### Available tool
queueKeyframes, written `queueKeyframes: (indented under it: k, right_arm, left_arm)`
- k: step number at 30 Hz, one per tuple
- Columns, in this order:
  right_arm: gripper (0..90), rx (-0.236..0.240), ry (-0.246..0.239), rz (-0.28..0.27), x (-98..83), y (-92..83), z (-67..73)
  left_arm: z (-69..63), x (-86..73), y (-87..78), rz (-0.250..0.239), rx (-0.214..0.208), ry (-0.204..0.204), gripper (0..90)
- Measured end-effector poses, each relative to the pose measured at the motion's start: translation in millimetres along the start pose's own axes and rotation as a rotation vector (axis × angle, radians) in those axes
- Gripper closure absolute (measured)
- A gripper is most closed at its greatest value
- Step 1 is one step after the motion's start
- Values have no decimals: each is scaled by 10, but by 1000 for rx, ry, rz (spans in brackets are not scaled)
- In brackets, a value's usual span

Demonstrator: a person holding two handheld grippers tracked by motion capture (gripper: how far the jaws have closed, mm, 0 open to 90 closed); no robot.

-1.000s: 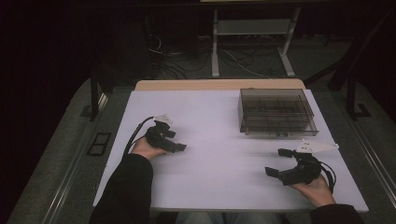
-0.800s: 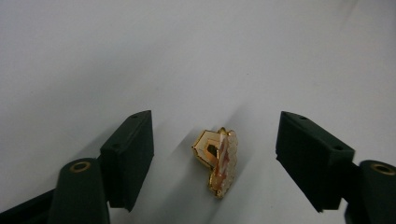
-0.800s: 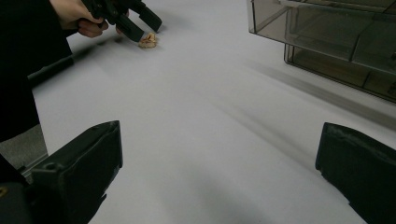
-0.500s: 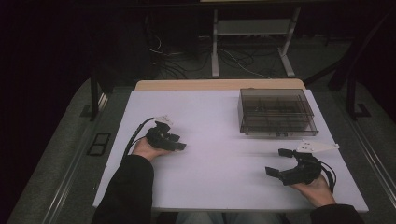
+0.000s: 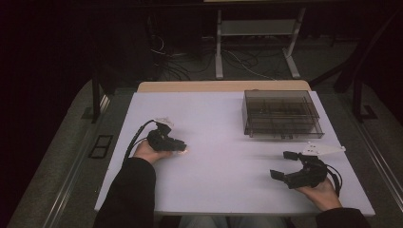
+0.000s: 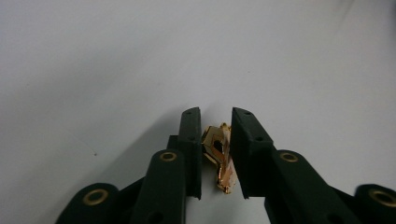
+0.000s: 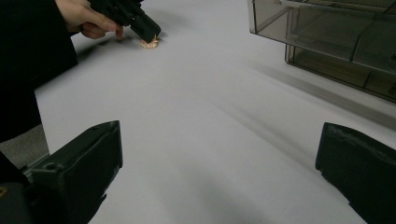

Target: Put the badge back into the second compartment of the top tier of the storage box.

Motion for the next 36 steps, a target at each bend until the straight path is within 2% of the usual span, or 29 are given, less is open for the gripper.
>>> queueKeyframes:
  k: [1,3,5,9,10,12,15,19,24,27,36]
  right_arm:
    - [0,-1,0,0,0,0,0]
    - [0,-1,0,0,-1,0,1]
    - [0,-2,-1,0,-1,0,1]
    - [0,-3,-3,1,-1,1,2]
    - [0,-4,-3,5,-1,-5,2]
    - [0,-5,-4,4,-1,-6,1]
    - [0,-4,-1,4,0,-6,0]
    - [0,-3,-5,4,-1,-5,3]
    - [0,-2,-1,2,-1,-3,4]
    - [0,-2,-2,3,-3,-3,6]
    - [0,-3,0,3,-11,-9,8]
  left_arm:
    - [-1,11,-24,-16,-16,-5,817]
    - [-36,31,-44,-12,-8,19,843]
    - [-59,39,-54,1,1,26,844]
    - [-64,46,-70,7,7,12,851]
    - [-60,54,-80,-10,-19,3,873]
    - [-93,77,-71,-12,-28,10,877]
    - [-128,108,-59,0,-14,33,882]
    - [-126,104,-69,3,-16,14,882]
    - [-137,112,-76,14,-12,19,882]
    - [-156,125,-80,3,-23,22,882]
    - [-225,243,-150,-1,-20,61,882]
Point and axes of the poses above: each handheld gripper's, and its own axes: y roughly forward along the jaws, x roughly out of its top, z roughly to its left, the point moved 2 cm from there along y, roughly forward along the jaws, and after that the axes turned 13 degrees about y, right-handed, at the moved point
